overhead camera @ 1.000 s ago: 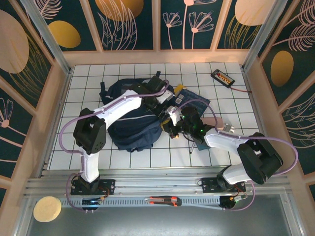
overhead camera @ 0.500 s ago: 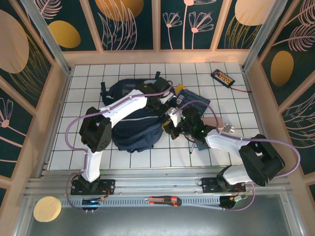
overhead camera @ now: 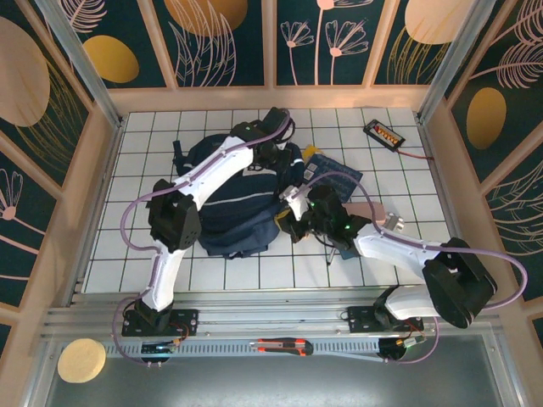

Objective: Pack the student bag

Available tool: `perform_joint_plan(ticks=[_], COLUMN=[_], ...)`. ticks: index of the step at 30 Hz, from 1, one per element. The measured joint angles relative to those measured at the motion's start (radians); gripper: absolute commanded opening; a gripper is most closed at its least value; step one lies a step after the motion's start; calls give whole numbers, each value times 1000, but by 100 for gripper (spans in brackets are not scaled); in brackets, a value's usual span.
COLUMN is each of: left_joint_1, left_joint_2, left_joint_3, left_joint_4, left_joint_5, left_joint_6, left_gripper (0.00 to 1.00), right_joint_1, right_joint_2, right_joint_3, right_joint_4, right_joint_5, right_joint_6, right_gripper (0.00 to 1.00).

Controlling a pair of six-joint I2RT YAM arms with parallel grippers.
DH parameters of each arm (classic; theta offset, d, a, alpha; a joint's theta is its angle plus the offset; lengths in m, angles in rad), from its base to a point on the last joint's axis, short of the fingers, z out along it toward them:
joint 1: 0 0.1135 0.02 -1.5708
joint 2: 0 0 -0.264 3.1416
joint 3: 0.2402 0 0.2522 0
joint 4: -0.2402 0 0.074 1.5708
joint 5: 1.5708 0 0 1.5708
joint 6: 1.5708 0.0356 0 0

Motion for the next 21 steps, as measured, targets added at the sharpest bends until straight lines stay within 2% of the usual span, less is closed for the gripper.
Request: perform_joint_plan(ticks=[5,8,10,11,12,15,18,21], left_joint_1=[0,0,0,0,1,3,3,1], left_joint_2=[113,213,319,357,375,364,330,257], left_joint_3=[181,373,600,687,733,733,673,539], left_joint_4=[-35,-103,-195,-225,-253,-348,-396,-416], left_joint_5=[-6,-7,-8,-10,-11,-3,-7,-26], left_joint_6=[-34,-44,-38,-36,-31,-13,-5,-3], left_gripper=[0,2,37,45,52,99,99,99], right_joint_1=[54,66,64,59,51,11,-29,-63], right_joint_2=[50,74,74,74,73,45,-11,-60], right_joint_3=[97,129,129,127,123,73,-6,-57], right_joint_4=[-94,-123,-144,-151,-154,-141,-108,-72], right_joint_5=[0,1,12,16,16,15,10,-16], right_joint_6=[33,50,53,53,53,43,16,-11], right_gripper=[0,0,0,0,0,0,0,0])
